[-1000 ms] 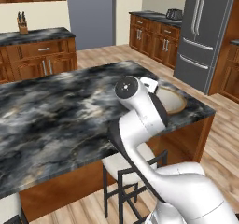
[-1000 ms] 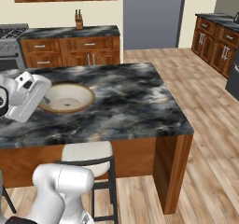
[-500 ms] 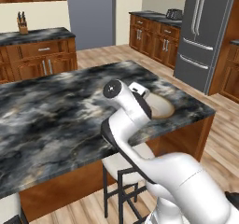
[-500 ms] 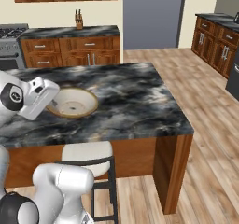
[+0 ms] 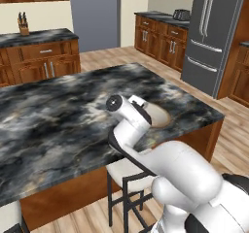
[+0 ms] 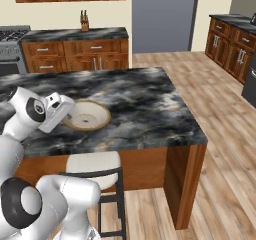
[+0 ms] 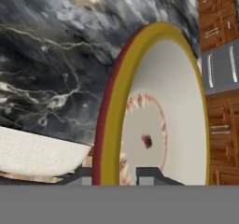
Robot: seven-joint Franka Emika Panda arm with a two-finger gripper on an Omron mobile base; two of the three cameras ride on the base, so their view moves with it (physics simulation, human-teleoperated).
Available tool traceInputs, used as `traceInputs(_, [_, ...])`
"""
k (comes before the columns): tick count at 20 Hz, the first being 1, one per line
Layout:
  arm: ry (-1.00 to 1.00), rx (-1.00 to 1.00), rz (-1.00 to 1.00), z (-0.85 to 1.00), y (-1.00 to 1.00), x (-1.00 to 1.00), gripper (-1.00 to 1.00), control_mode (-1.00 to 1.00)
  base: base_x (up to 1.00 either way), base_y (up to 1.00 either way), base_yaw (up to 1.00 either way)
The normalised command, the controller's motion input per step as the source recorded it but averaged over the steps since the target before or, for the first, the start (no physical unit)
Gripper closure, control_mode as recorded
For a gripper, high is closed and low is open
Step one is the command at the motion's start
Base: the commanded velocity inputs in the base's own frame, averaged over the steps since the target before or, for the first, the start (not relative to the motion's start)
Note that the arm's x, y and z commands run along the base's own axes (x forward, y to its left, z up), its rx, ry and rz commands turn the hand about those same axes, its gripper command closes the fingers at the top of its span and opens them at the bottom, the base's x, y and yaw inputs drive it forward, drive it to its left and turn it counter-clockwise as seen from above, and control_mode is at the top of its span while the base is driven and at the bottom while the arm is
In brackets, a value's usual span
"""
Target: Pick up the bowls from the cabinet and place each bowl in front of a stool on the dining counter.
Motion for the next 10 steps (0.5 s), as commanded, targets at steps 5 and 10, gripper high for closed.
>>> traceInputs(5, [0.00,0.00,0.00,-0.60,0.30,0.52,1.00,-1.00,0.00,0.00,0.00])
traceInputs(10, [0.00,-0.05,0.00,-0.36,0.09,0.54,1.00,-1.00,0.00,0.00,0.00])
